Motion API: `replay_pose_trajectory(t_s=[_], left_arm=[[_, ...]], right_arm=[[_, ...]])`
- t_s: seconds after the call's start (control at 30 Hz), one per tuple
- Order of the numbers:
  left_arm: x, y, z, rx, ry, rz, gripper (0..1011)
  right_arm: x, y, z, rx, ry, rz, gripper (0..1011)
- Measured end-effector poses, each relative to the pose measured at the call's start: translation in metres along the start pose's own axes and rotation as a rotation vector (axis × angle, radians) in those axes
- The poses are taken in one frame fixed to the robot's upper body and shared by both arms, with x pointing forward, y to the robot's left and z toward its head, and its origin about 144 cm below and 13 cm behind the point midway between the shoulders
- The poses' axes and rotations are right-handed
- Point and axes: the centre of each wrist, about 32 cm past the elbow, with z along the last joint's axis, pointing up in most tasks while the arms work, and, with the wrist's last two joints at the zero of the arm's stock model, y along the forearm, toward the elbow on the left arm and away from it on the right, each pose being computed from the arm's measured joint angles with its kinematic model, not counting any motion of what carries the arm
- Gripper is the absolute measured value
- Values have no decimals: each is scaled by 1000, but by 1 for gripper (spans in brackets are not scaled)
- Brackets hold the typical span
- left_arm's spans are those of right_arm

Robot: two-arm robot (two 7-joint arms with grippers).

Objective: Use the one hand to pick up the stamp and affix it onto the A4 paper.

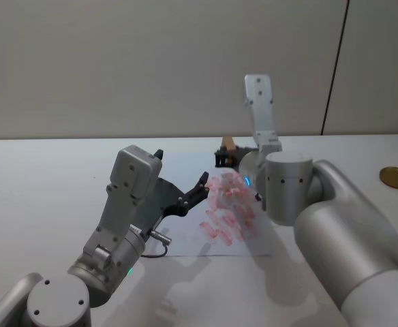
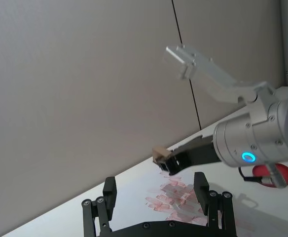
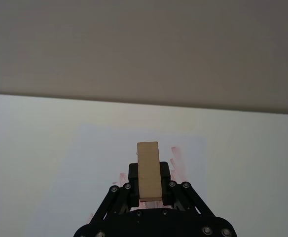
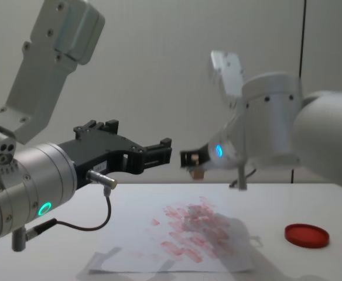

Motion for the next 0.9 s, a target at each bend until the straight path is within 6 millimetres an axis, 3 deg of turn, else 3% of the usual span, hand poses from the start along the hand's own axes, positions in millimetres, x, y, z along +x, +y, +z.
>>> replay_pose_trajectory(t_s=[0.4, 0.9], left_arm=[[0, 0, 0, 0, 0, 0, 993], [0, 0, 0, 0, 0, 0, 993]], right_arm=[[13, -37, 10, 104, 20, -37, 224], [51, -67, -23, 36, 80, -117, 224]])
